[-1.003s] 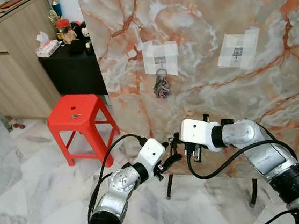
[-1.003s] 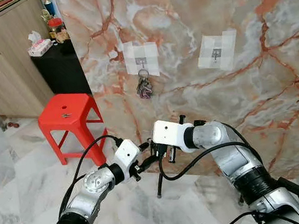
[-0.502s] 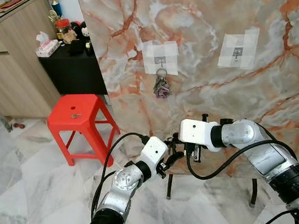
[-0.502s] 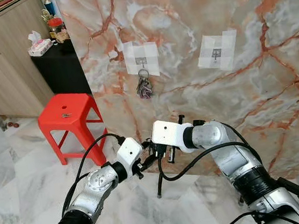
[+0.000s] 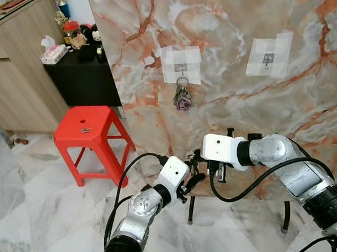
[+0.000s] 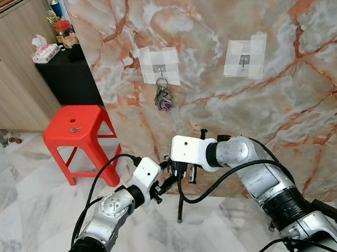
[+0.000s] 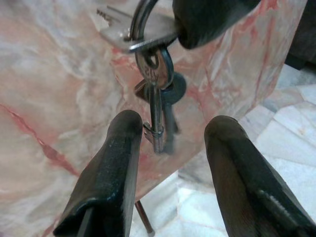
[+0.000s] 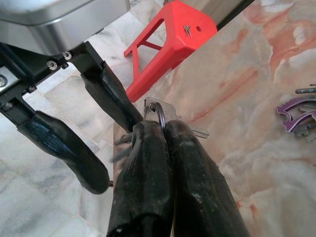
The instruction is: Hang keys on a hook
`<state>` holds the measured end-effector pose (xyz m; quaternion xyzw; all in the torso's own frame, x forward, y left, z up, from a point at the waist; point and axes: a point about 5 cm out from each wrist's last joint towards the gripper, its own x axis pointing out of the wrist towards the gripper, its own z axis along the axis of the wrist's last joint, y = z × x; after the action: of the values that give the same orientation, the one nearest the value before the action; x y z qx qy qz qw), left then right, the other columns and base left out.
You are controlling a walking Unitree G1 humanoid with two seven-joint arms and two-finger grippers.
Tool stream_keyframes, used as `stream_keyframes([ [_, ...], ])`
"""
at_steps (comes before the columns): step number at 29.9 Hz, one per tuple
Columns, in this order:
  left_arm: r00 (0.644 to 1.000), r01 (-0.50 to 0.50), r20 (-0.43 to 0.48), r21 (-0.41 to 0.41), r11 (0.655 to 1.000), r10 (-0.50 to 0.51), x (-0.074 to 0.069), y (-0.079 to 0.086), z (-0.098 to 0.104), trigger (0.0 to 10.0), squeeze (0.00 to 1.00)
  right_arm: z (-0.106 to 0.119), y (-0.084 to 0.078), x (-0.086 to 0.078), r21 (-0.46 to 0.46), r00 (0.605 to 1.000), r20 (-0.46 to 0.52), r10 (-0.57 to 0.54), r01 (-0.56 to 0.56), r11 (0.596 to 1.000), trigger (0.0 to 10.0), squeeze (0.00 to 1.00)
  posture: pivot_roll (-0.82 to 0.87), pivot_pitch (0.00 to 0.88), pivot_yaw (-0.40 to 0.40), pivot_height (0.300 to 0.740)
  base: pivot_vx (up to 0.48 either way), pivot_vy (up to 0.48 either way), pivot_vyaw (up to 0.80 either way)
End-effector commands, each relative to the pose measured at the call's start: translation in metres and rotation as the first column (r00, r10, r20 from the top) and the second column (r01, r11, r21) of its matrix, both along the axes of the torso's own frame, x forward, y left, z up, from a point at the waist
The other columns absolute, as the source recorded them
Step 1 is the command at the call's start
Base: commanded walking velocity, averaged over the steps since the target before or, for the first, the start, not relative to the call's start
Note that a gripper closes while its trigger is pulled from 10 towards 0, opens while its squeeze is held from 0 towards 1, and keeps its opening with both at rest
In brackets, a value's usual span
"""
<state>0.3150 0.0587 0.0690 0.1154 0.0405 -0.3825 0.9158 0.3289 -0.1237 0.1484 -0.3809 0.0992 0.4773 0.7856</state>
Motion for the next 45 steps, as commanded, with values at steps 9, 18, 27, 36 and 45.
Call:
stream_keyframes([
  [9,0.998,-0.061,0.015,-0.053,0.997,0.062,0.0071,0.0004,0.0064,10.0,0.0,0.0075,0.0089,-0.0016,0.03,0.999,0.017,0.031,-0.032,0.999,10.0,0.0,0.11,0.034,0.045,0.74,0.0,0.0,0.0],
  [18,0.998,-0.055,0.009,-0.05,0.997,0.055,0.0064,0.0,0.0044,2.3,0.0,0.0069,0.0079,-0.0017,0.027,0.999,0.017,0.028,-0.028,0.999,10.0,0.0,0.11,0.034,0.047,0.74,0.0,0.0,0.0],
  [27,1.0,-0.031,-0.001,-0.052,0.998,0.031,0.003,-0.0043,0.002,0.0,0.0,0.0073,0.0082,-0.0013,0.03,1.0,0.021,0.022,-0.023,0.999,10.0,0.0,0.11,0.035,0.048,0.74,0.0,0.0,0.0],
  [36,1.0,-0.023,-0.007,-0.051,0.998,0.022,0.0023,-0.004,0.001,0.0,0.0,0.007,0.0079,-0.001,0.031,1.0,0.022,0.016,-0.017,0.999,10.0,0.0,0.11,0.035,0.049,0.74,0.0,0.0,0.0],
  [45,1.0,-0.019,-0.013,-0.054,0.998,0.019,0.0019,-0.0037,0.0005,0.0,0.0,0.0044,0.0055,-0.0004,0.026,1.0,0.017,0.006,-0.006,1.0,10.0,0.0,0.11,0.035,0.05,0.74,0.0,0.0,0.0],
])
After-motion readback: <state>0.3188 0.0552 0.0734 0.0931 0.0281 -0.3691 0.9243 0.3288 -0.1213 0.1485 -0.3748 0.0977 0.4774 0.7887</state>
